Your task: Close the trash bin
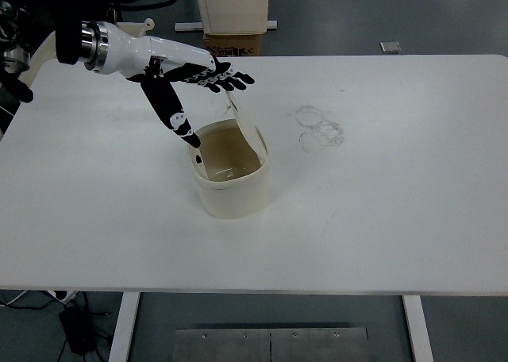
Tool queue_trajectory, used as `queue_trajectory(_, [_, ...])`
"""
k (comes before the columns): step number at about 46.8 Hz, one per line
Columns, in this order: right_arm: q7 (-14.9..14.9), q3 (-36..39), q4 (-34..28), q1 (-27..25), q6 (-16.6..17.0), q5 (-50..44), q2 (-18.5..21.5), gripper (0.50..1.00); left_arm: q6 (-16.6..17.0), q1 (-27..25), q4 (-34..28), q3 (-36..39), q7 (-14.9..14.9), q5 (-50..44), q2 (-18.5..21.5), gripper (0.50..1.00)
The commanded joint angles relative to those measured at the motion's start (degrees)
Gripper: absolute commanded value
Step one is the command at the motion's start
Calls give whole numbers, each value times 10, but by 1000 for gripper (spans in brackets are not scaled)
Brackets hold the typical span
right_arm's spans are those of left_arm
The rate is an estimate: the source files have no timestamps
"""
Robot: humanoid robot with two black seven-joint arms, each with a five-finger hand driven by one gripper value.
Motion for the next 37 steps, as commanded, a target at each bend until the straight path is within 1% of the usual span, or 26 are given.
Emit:
queue_trajectory(1, [0,0,0,0,0,0,0,993,0,-2,0,1,0,0,1,1000])
queue_trajectory(12, [0,0,0,0,0,-1,0,993,0,-1,-1,1,0,0,4,1000])
queue_trajectory(17, [0,0,0,1,0,0,0,993,0,6,-11,2,0,0,7,1000])
queue_trajectory(23, [0,0,0,0,0,0,0,993,0,30,-46,9,0,1,41,1000])
queue_trajectory(28, [0,0,0,0,0,0,0,993,0,33,-67,10,0,1,58,1000])
queue_trajectory(31, [0,0,0,1,0,0,0,993,0,32,-68,10,0,1,70,1000])
queue_trajectory(37, [0,0,0,0,0,0,0,993,0,32,-72,10,0,1,77,1000])
